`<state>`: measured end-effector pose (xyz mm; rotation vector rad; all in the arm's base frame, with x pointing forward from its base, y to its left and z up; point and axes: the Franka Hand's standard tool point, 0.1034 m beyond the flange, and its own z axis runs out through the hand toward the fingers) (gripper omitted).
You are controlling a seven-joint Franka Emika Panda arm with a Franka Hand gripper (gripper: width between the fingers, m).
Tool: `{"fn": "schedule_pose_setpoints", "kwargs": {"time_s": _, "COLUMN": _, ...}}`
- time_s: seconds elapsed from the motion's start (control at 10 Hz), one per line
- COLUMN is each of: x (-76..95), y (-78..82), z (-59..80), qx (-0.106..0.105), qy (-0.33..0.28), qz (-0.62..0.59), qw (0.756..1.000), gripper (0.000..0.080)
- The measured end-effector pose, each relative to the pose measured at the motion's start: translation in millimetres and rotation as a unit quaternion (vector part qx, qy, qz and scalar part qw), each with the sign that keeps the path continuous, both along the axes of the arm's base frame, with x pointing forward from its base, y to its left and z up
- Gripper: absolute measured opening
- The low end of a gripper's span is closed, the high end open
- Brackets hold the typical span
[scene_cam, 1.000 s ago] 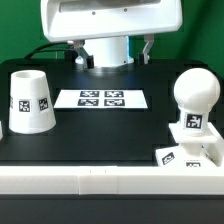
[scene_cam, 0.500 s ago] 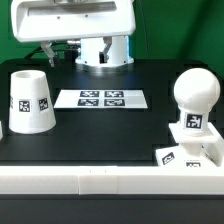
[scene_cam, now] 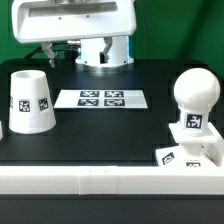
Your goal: Assemble lamp
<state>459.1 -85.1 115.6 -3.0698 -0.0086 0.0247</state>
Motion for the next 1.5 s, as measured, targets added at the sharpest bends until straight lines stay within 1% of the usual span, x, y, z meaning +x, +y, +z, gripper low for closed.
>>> {"fn": "schedule_pose_setpoints", "kwargs": {"time_s": 0.1, "x": -3.1, "y": -11.3, "z": -0.4, "qx": -0.001, "qy": 0.0, "qz": 0.004, "qw": 1.0, "gripper": 0.0699}}
{"fn": "schedule_pose_setpoints", "kwargs": {"time_s": 0.4, "x": -9.4, "y": -33.9, "z": -3.1, "qx": 0.0, "qy": -0.001, "qz": 0.025, "qw": 1.0, "gripper": 0.0699}}
{"fn": "schedule_pose_setpoints", "kwargs": {"time_s": 0.6, "x": -12.9, "y": -38.1, "z": -12.3, "qx": -0.001, "qy": 0.003, "qz": 0.025, "qw": 1.0, "gripper": 0.0699}}
{"fn": "schedule_pose_setpoints", "kwargs": {"time_s": 0.9, "x": -15.2, "y": -40.1, "z": -28.2, "qx": -0.005, "qy": 0.012, "qz": 0.027, "qw": 1.0, "gripper": 0.0699}}
{"fn": "schedule_pose_setpoints", "kwargs": {"time_s": 1.1, "x": -15.9, "y": -40.3, "z": -32.2, "qx": -0.005, "qy": 0.016, "qz": 0.027, "qw": 0.999, "gripper": 0.0699}}
{"fn": "schedule_pose_setpoints", "kwargs": {"time_s": 1.2, "x": -15.9, "y": -40.3, "z": -32.3, "qx": -0.005, "qy": 0.016, "qz": 0.027, "qw": 0.999, "gripper": 0.0565}}
{"fn": "schedule_pose_setpoints", "kwargs": {"time_s": 1.3, "x": -16.3, "y": -40.3, "z": -33.1, "qx": -0.005, "qy": 0.017, "qz": 0.027, "qw": 0.999, "gripper": 0.0565}}
{"fn": "schedule_pose_setpoints", "kwargs": {"time_s": 1.4, "x": -17.0, "y": -40.2, "z": -34.4, "qx": -0.004, "qy": 0.018, "qz": 0.027, "qw": 0.999, "gripper": 0.0409}}
{"fn": "schedule_pose_setpoints", "kwargs": {"time_s": 1.5, "x": -17.3, "y": -39.8, "z": -35.0, "qx": -0.004, "qy": 0.019, "qz": 0.028, "qw": 0.999, "gripper": 0.0215}}
